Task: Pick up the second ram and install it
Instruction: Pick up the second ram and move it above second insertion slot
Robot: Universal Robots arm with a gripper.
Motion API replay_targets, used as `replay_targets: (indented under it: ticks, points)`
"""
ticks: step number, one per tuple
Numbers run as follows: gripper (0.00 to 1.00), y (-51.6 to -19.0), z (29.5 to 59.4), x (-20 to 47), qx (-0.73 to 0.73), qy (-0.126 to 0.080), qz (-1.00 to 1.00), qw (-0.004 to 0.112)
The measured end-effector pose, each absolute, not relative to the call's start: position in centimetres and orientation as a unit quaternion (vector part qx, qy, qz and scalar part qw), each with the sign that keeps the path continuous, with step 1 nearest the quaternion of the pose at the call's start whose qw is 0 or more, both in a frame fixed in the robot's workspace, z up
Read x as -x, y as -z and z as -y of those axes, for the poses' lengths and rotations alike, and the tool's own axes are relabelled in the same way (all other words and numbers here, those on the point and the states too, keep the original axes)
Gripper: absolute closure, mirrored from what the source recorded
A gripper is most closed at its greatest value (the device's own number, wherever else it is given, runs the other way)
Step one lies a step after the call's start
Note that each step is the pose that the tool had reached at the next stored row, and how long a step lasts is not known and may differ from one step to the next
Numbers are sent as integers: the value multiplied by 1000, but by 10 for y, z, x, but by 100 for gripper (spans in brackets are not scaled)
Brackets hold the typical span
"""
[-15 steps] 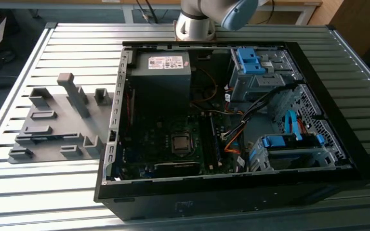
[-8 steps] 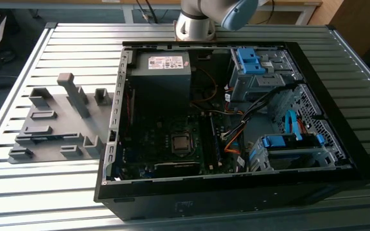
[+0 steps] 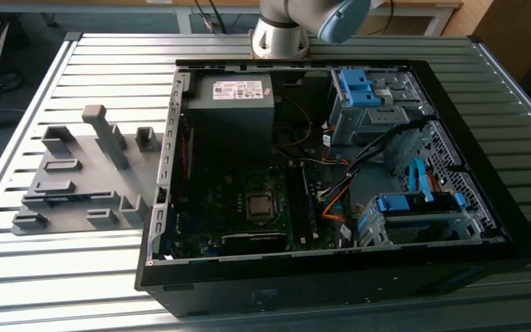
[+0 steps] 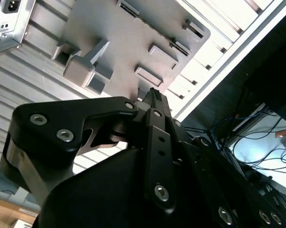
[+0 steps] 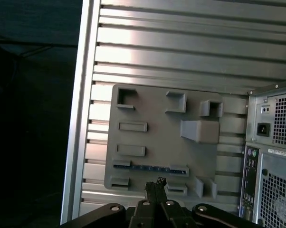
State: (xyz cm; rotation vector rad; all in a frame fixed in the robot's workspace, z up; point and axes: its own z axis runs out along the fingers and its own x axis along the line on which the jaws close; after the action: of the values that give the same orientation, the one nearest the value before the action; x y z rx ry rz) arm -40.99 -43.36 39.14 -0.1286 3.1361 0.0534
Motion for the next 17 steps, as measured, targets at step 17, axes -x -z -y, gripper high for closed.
replay_targets:
  ticks: [17]
  points:
    - [89,-390,434,410,141,-17,-990,-1]
